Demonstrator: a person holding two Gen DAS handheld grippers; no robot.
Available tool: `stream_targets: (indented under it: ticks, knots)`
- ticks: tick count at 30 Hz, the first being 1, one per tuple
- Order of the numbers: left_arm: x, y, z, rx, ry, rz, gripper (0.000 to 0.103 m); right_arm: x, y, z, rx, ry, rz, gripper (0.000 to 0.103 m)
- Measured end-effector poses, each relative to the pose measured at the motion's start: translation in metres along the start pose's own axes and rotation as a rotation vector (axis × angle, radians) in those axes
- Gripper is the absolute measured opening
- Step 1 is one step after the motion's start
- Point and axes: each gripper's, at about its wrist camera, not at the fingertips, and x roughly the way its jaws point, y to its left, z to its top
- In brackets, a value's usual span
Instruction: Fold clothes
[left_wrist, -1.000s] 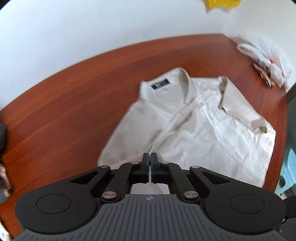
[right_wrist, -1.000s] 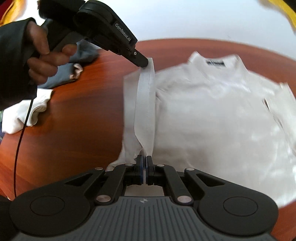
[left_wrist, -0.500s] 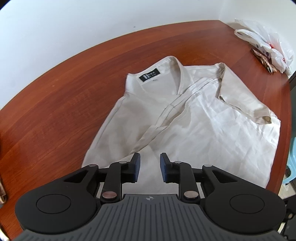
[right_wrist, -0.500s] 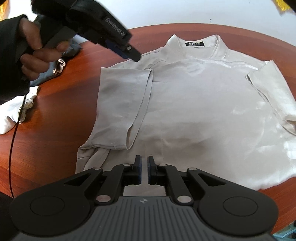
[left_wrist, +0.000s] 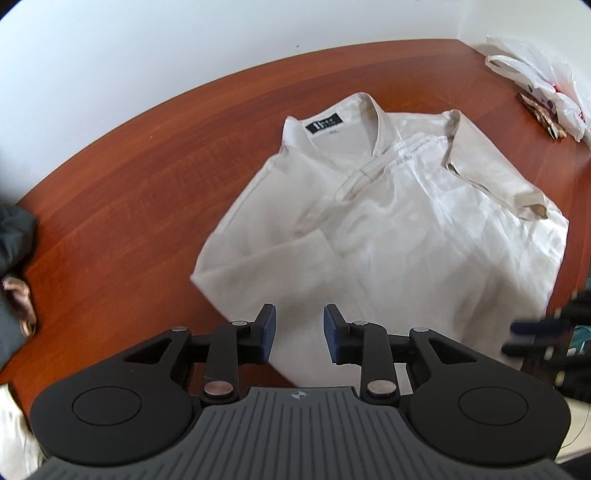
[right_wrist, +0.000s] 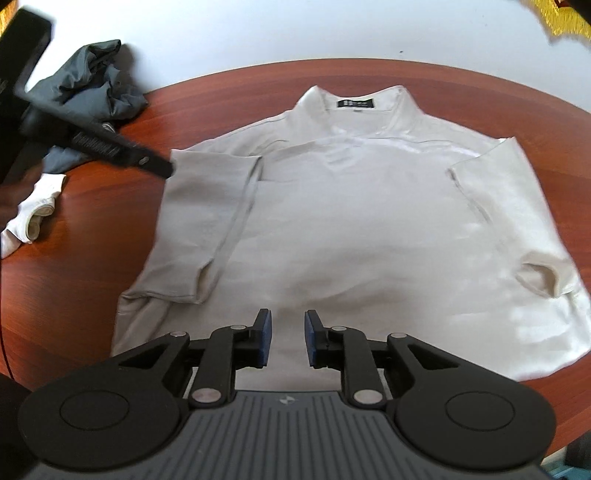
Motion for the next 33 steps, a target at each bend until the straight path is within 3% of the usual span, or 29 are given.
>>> stream_targets:
  ticks: [10, 23, 33]
  knots:
    - [-0.012, -0.044, -0.049, 0.067, 0.010, 0.079, 0.040, -0.019, -0.077, -0.002, -0.136, 0.035, -0.040, 0.031]
    - [-0.023, -0.107, -0.103, -0.114, 0.079, 0.226, 0.050, -0.035, -0.191, -0.009, -0.418, 0.095, -0.048, 0.044]
    - [-0.017, -0.152, -0.132, -0.113, 0.136, 0.332, 0.054, -0.031, -0.240, -0.029, -0.696, 0.150, -0.026, 0.047]
